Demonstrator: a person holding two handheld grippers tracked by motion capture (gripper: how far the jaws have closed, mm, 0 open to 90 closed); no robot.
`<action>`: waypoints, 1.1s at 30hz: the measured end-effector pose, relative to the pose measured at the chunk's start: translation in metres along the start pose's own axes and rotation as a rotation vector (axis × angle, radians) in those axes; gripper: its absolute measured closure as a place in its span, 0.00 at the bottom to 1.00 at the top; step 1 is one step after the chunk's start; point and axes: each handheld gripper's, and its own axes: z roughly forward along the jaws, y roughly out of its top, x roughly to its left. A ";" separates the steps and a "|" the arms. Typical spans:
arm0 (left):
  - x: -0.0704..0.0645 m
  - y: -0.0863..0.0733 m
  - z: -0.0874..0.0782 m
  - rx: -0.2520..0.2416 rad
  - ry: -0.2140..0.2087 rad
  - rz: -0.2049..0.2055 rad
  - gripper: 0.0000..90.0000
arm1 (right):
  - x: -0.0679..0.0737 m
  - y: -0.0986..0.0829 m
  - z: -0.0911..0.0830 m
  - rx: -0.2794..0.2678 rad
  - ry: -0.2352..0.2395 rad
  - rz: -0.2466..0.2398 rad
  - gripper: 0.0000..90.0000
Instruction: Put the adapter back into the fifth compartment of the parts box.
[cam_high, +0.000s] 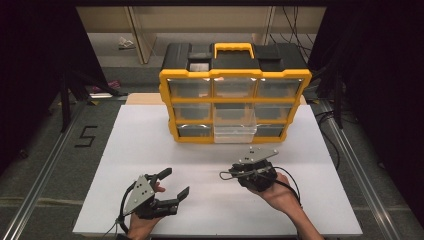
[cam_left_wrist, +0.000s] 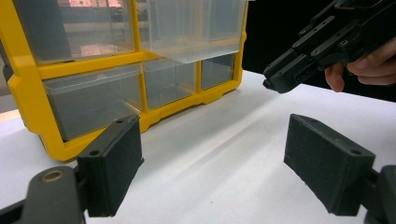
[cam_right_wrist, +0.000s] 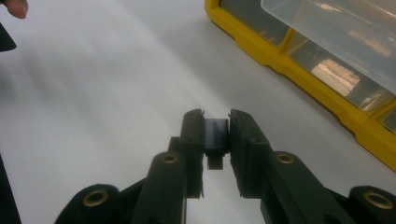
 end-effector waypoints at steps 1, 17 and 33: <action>0.000 0.000 0.000 0.000 0.001 0.000 0.21 | 0.000 0.001 -0.001 -0.004 0.000 0.000 0.85; 0.000 0.000 0.000 -0.002 0.004 -0.002 0.21 | -0.003 0.010 -0.015 -0.049 -0.012 0.000 0.85; 0.000 0.000 0.000 -0.001 0.003 -0.003 0.21 | -0.006 0.031 -0.030 -0.113 -0.018 -0.012 0.85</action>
